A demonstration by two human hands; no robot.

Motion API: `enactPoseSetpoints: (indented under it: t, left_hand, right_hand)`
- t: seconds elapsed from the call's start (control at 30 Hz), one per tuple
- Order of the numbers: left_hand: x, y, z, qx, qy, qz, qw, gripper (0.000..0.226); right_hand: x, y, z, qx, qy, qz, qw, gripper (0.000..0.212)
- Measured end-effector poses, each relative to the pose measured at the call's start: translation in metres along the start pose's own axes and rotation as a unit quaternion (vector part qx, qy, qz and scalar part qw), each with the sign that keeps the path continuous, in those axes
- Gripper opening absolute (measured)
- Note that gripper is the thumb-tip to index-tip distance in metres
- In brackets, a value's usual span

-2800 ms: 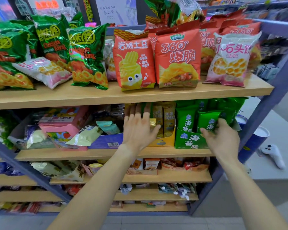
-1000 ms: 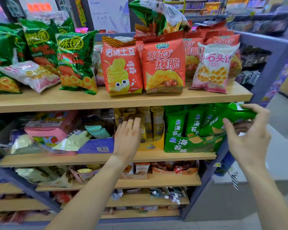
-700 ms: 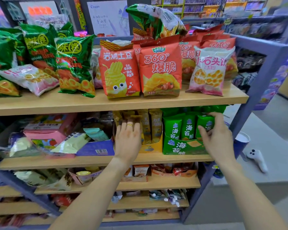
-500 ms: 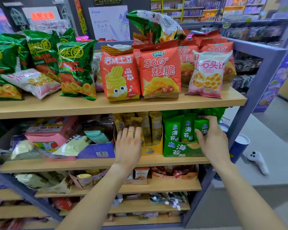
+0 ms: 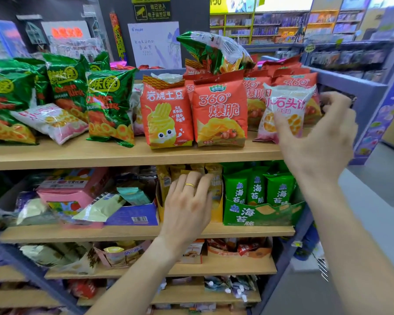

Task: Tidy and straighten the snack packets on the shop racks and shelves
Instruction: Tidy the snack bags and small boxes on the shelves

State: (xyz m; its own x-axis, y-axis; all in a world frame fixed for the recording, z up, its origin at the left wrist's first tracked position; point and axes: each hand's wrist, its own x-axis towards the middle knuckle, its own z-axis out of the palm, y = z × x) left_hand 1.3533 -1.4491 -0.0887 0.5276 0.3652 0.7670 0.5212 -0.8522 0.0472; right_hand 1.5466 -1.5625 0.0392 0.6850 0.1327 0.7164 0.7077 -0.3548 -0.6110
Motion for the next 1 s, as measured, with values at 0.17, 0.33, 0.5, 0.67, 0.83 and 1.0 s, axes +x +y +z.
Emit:
enactPoseSetpoints:
  t: [0.17, 0.33, 0.5, 0.67, 0.83, 1.0]
  left_hand:
    - [0.021, 0.021, -0.02, -0.03, 0.038, 0.014, 0.999, 0.028]
    - [0.029, 0.026, -0.03, -0.053, 0.061, 0.008, 0.997, 0.03]
    - [0.037, 0.025, -0.032, -0.048, 0.074, -0.003, 0.996, 0.033]
    - [0.043, 0.024, -0.036, -0.015, 0.104, -0.012, 0.994, 0.034]
    - [0.059, 0.008, -0.043, 0.036, 0.132, -0.046, 0.99, 0.051]
    - [0.081, -0.016, -0.052, 0.06, 0.139, -0.11, 0.982, 0.073]
  right_hand:
    - [0.013, 0.0, 0.027, -0.019, -0.101, 0.014, 0.995, 0.084]
    - [0.006, 0.001, 0.024, 0.054, -0.098, -0.045, 0.993, 0.079]
    - [-0.001, 0.001, 0.031, 0.082, -0.159, -0.06, 0.982, 0.08]
    - [-0.005, 0.009, 0.026, 0.082, -0.16, -0.058, 0.982, 0.082]
    - [-0.003, 0.007, 0.021, 0.09, -0.112, -0.056, 0.988, 0.078]
    - [0.0, -0.008, 0.026, 0.082, -0.123, -0.052, 0.988, 0.078]
